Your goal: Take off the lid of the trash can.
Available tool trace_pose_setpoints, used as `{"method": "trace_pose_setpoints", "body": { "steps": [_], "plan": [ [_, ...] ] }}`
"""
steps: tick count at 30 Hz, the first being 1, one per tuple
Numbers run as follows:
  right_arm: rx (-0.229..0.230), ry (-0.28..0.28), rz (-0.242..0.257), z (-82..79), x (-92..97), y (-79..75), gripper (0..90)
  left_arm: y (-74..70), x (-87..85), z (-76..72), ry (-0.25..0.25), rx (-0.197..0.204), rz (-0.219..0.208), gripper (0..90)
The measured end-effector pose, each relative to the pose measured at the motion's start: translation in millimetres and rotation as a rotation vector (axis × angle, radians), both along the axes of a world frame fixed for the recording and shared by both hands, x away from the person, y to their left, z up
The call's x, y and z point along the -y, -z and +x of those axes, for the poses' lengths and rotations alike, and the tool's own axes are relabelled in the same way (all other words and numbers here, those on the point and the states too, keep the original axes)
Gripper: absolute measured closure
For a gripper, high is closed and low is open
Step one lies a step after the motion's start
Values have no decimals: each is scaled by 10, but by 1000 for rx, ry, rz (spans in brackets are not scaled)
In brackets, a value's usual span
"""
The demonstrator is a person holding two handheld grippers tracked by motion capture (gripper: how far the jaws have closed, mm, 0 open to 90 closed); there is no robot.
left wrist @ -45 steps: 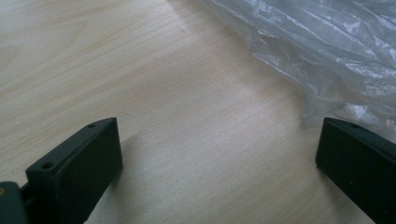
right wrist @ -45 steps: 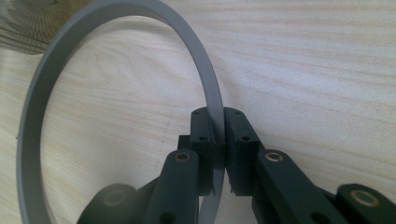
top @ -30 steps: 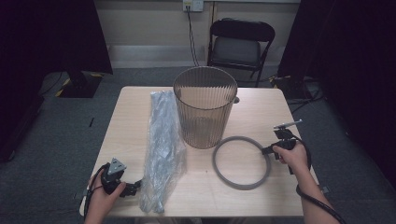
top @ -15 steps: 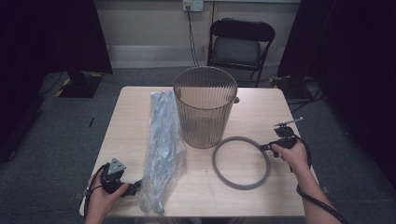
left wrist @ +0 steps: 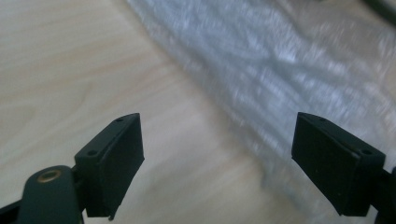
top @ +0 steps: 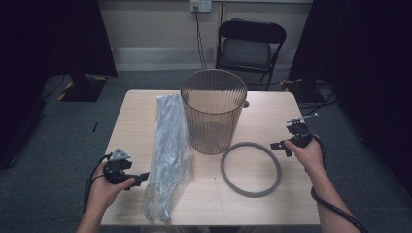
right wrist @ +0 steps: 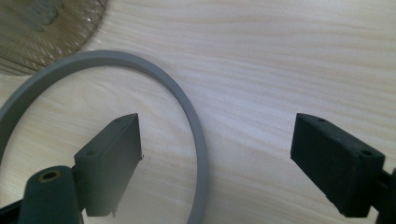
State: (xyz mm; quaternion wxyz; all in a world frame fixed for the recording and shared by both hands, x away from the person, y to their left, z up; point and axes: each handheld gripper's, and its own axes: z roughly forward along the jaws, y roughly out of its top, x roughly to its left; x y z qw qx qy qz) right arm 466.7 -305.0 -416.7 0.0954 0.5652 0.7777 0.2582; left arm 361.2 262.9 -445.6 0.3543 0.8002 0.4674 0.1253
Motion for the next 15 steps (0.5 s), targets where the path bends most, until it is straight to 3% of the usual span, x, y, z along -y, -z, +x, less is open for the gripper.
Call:
{"method": "trace_pose_setpoints", "body": {
  "steps": [7,10,13,15],
  "plan": [
    [15,-25,-4,20,-118,-76,156,-146,295,412,-2,10,-6,163],
    [29,-36,-5,43,-173,-116,156,-148,408,590,-14,17,3,163],
    [39,-46,3,67,-211,-149,155,-120,499,756,-22,11,-16,163],
    [40,-44,1,91,-226,-162,156,-96,548,848,-31,7,5,163]
  ]
}}
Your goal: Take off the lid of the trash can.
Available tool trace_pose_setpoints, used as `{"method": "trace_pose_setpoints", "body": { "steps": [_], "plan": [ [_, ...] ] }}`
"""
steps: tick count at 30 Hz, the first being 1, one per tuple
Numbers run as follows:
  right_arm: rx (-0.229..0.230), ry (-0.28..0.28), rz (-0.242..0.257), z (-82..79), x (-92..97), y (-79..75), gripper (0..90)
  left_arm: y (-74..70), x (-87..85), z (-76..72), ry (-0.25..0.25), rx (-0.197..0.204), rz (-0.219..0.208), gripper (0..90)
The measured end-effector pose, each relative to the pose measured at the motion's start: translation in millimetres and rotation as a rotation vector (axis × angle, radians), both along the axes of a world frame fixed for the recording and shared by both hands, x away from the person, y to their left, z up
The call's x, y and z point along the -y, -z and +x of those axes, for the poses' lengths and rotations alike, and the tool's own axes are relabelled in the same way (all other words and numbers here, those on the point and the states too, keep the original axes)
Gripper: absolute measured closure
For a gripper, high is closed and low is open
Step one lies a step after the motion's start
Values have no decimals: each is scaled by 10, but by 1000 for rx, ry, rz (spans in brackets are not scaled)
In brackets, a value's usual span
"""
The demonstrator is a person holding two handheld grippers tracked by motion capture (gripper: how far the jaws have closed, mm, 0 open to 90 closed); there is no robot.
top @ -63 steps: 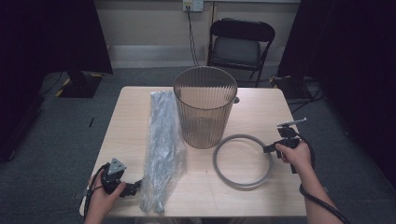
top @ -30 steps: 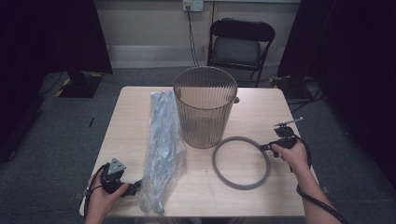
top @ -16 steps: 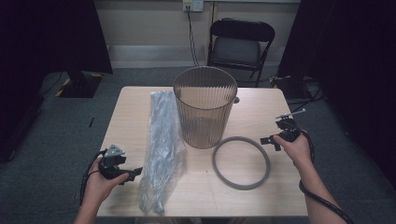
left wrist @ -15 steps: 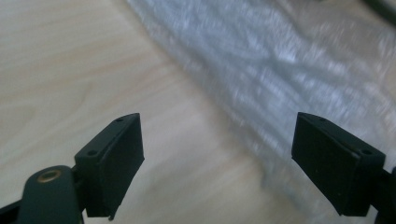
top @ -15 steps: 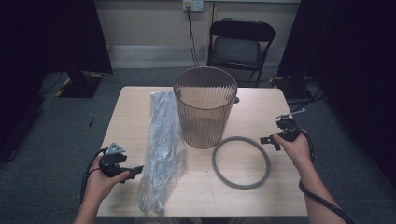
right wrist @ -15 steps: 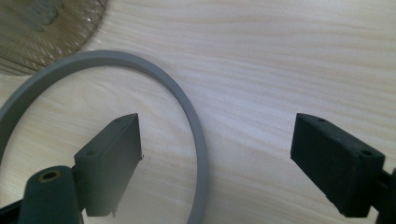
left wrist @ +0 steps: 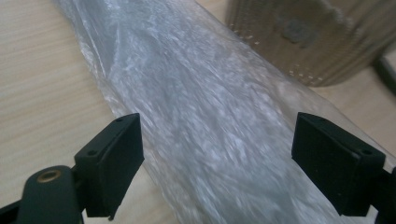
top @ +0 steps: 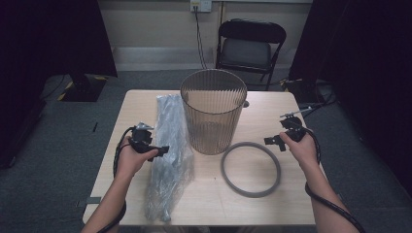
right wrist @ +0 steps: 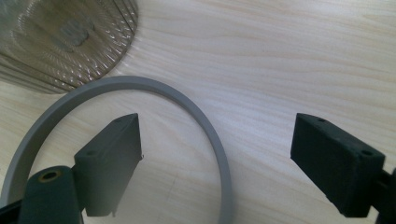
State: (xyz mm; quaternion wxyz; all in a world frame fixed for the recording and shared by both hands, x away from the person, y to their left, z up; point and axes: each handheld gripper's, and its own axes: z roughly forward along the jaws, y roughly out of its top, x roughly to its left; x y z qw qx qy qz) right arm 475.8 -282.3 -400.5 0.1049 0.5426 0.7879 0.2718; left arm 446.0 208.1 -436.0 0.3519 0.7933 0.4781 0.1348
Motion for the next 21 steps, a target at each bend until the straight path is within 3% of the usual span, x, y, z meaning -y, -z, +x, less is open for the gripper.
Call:
{"method": "trace_pose_setpoints", "body": {
  "steps": [4,7,9,13,16,21],
  "plan": [
    [5,-9,-1,51,-18,-20,156,94,57,153,2,-27,6,176],
    [7,-14,-6,92,-27,-15,156,144,81,253,-22,-63,15,175],
    [-4,-18,-13,113,-32,1,156,164,105,297,-20,-85,45,176],
    [-13,-24,-21,138,-38,33,156,236,148,325,-38,-138,79,199],
    [-9,-19,-17,139,-45,47,156,278,148,345,-56,-130,97,208],
    [-17,-33,-26,133,-98,68,156,352,187,368,-80,-177,110,201]
  ]
}}
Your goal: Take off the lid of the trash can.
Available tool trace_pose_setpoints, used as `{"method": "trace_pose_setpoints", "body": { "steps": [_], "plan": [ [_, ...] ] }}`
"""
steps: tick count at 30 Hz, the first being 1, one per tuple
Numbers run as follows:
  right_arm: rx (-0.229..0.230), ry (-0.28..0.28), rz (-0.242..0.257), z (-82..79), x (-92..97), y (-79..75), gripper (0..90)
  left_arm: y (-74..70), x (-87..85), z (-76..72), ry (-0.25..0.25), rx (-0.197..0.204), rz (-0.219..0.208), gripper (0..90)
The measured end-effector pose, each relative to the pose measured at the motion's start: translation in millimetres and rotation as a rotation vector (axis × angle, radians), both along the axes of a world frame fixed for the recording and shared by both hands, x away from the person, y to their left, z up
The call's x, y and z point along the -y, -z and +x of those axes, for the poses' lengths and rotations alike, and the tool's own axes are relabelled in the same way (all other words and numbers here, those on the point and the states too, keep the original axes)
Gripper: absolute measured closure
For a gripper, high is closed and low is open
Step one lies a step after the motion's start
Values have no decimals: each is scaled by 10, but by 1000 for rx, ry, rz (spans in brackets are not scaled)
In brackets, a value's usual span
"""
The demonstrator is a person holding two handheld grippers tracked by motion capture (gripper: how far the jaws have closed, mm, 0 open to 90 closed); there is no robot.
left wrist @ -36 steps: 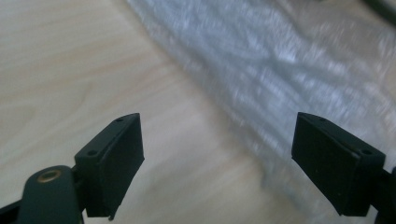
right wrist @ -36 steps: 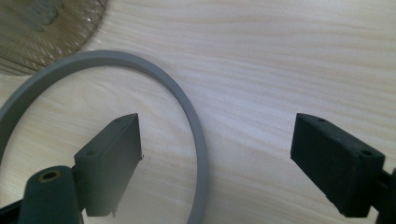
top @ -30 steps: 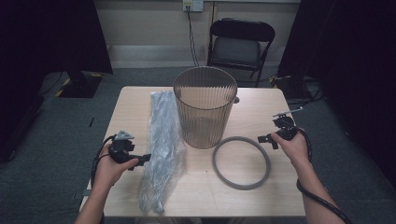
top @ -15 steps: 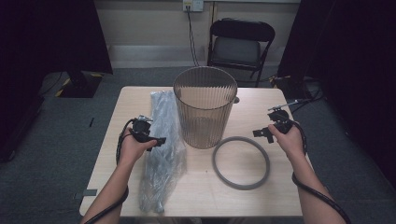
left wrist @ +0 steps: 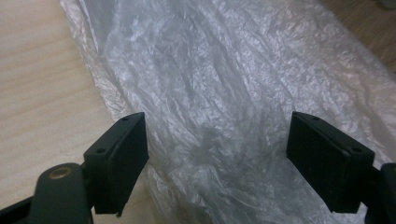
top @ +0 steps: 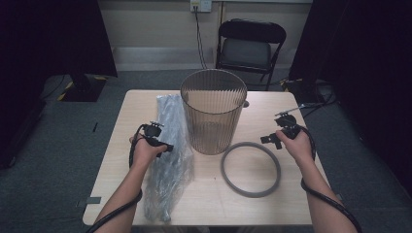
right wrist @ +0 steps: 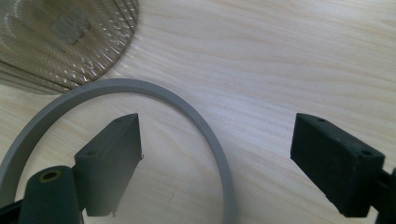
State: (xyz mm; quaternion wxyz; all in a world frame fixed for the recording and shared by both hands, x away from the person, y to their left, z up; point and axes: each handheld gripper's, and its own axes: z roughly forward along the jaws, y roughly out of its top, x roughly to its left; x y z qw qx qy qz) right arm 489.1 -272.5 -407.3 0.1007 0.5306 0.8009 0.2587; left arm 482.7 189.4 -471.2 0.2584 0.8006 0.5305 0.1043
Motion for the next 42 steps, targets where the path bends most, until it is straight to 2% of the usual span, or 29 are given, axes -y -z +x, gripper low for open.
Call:
{"method": "trace_pose_setpoints", "body": {
  "steps": [3,7,9,12,15,16,17,18,19,20,21,23,25,26,30,34,39,42],
  "plan": [
    [2,-7,-6,-9,-28,-12,157,39,28,-26,2,-21,32,216],
    [-1,-10,-10,-19,-36,-41,157,39,52,-31,4,-23,43,196],
    [-2,-6,-13,-25,-29,-51,156,42,79,-38,26,-22,77,187],
    [-3,-6,-13,-36,-19,-57,156,50,111,-56,32,-11,108,191],
    [2,-10,-19,-48,-25,-69,157,47,129,-66,18,-10,104,205],
    [3,-9,-18,-52,-28,-74,157,35,132,-71,23,-8,108,223],
    [3,-14,-19,-54,-29,-78,157,12,140,-82,31,-11,103,288],
    [0,-17,-18,-56,-28,-82,158,-9,143,-87,40,-16,109,404],
    [-1,-13,-19,-57,-27,-88,159,-13,146,-87,41,-20,113,463],
    [4,-11,-22,-55,-20,-94,159,-17,153,-97,33,-35,106,465],
    [5,-8,-19,-55,-13,-104,159,-20,142,-91,54,-18,113,480],
    [9,-4,-15,-59,4,-119,159,-22,133,-103,78,-8,103,607],
    [11,-4,-9,-64,19,-125,159,-20,113,-114,101,-1,89,687],
    [8,-2,-9,-68,23,-125,159,-13,106,-121,93,0,74,748],
    [6,-4,-10,-80,28,-136,159,2,63,-140,99,-4,23,855],
    [5,-8,-18,-83,30,-168,159,-56,29,-176,92,-30,-22,890],
    [18,-13,-20,-96,19,-259,159,-325,-96,-231,120,-4,-52,897],
    [29,-15,-21,-109,5,-325,159,-505,-198,-283,143,19,-52,898]
  ]
}}
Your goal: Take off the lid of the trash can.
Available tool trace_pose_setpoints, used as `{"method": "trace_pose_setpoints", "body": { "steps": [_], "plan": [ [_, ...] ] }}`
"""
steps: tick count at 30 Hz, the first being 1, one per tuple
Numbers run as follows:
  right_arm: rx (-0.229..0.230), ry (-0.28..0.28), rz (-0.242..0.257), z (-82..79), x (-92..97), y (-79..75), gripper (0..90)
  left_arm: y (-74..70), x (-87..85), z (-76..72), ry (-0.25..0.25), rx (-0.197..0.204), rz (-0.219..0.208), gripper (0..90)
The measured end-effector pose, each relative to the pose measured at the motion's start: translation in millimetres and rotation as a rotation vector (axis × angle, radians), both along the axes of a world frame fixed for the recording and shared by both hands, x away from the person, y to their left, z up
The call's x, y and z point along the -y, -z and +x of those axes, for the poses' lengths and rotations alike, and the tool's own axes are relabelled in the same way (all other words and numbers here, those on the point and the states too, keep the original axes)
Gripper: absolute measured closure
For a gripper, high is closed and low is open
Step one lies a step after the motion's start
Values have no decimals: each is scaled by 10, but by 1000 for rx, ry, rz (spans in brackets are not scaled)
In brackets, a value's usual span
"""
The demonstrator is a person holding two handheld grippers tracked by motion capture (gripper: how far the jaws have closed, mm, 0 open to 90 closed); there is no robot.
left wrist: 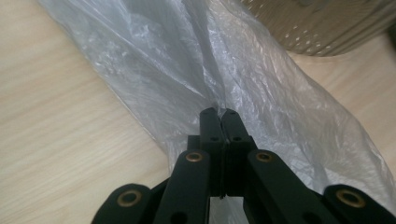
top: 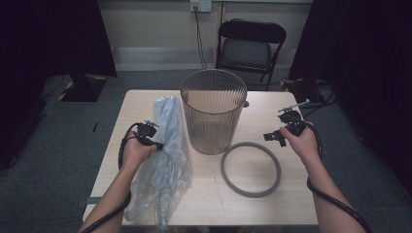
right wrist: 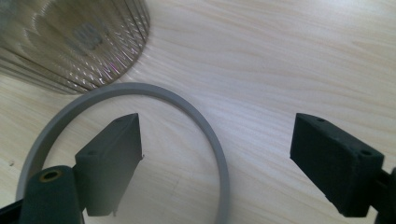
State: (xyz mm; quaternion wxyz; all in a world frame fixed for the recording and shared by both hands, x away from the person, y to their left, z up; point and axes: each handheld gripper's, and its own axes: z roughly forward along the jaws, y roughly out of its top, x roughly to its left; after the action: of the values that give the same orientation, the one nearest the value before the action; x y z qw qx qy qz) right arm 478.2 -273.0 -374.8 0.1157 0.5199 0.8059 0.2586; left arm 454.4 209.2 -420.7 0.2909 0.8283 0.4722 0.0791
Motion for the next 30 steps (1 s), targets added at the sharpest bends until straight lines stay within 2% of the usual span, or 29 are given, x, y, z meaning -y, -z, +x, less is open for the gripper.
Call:
{"method": "trace_pose_setpoints", "body": {
  "steps": [3,9,14,17,20,23,27,30],
  "plan": [
    [11,-3,0,-9,-14,-58,158,-176,-74,-65,27,38,13,898],
    [20,-8,1,-5,-50,-153,158,-464,-186,-135,56,73,15,898],
    [30,-13,-5,5,-93,-248,158,-655,-211,-152,69,107,8,898],
    [40,-13,-1,12,-105,-295,157,-719,-179,-157,86,111,5,898],
    [40,-12,0,14,-109,-295,157,-652,-120,-157,117,86,20,897],
    [31,-15,1,11,-114,-249,157,-477,-80,-166,128,48,37,898],
    [23,-16,-2,11,-106,-194,157,-226,-91,-222,127,5,17,898],
    [25,-16,-2,21,-83,-185,157,-86,-141,-301,136,-26,24,899]
  ]
}}
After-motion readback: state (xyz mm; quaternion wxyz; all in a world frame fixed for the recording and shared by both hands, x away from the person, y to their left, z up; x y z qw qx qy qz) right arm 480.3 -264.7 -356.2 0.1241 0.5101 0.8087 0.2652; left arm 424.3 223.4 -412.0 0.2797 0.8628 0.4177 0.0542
